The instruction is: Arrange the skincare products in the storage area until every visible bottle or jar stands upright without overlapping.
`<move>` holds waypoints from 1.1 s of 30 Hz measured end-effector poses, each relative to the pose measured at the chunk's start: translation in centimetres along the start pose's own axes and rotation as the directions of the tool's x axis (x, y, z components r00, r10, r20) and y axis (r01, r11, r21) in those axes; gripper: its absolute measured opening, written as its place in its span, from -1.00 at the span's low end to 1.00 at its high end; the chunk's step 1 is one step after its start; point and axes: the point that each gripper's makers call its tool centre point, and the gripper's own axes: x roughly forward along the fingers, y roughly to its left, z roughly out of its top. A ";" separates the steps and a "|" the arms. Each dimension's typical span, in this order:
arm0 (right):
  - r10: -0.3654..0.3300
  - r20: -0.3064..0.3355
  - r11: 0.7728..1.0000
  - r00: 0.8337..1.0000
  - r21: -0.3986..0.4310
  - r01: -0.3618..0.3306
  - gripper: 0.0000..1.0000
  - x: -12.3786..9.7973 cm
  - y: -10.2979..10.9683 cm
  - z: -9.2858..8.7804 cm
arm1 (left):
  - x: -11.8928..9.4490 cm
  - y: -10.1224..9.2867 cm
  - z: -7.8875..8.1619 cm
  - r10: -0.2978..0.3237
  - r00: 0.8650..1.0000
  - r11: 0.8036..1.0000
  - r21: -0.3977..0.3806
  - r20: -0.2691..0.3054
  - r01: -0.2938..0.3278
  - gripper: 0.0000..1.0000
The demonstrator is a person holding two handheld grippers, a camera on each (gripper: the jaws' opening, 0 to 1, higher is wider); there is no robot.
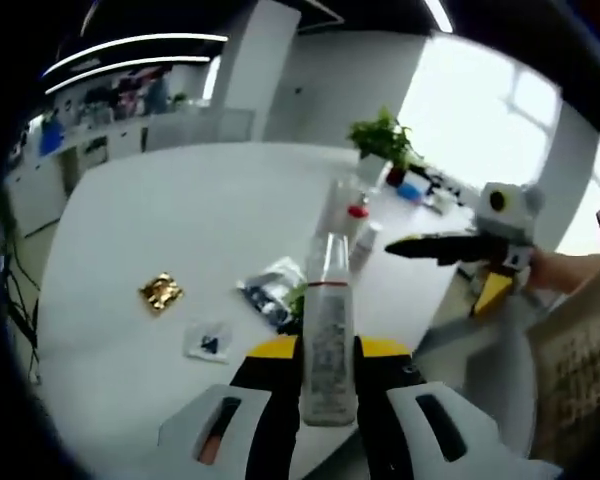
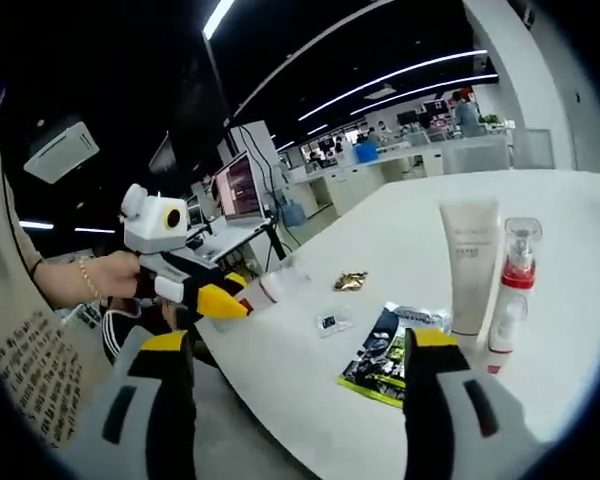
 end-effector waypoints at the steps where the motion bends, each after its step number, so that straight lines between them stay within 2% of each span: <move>1: 0.006 0.007 1.000 1.000 0.007 -0.006 0.71 0.0 0.1 0.3 | 0.0 -0.4 0.1 -0.014 1.000 1.000 -0.003 0.009 0.014 -0.68; 4: 0.028 0.024 1.000 0.999 0.015 -0.028 0.61 -0.1 0.7 0.9 | 0.1 -1.8 0.7 -0.056 0.997 0.998 -0.016 0.048 0.057 -0.68; 9: 0.101 0.090 0.990 0.991 0.090 -0.109 0.20 -0.4 2.2 2.6 | 0.4 -4.0 1.5 -0.120 0.988 0.993 -0.001 0.092 0.121 -0.68; 12: 0.123 0.104 0.986 0.987 0.099 -0.133 0.04 -0.5 2.8 3.1 | 0.6 -5.6 2.0 -0.177 0.977 0.984 0.009 0.117 0.177 -0.68; 15: 0.130 0.122 0.981 0.984 0.131 -0.146 -0.01 -0.5 3.0 3.4 | 0.9 -6.8 2.7 -0.229 0.961 0.973 -0.004 0.157 0.232 -0.68; 19: 0.115 0.188 0.963 0.976 0.221 -0.156 -0.09 -1.1 2.5 4.1 | 1.2 -7.3 2.8 -0.248 0.954 0.967 -0.010 0.171 0.253 -0.68; 25: 0.091 0.230 0.946 0.969 0.285 -0.157 -0.46 -1.7 1.6 4.5 | 1.0 -8.2 3.2 -0.285 0.937 0.955 -0.025 0.200 0.296 -0.68; 31: 0.098 0.266 0.937 0.959 0.301 -0.179 -0.48 -1.5 2.2 5.3 | 0.8 -8.8 3.4 -0.310 0.926 0.945 -0.037 0.215 0.325 -0.68; 33: 0.098 0.274 0.941 0.957 0.288 -0.179 -0.50 -1.6 2.5 5.6 | 0.8 -9.0 3.5 -0.316 0.923 0.942 -0.044 0.220 0.333 -0.68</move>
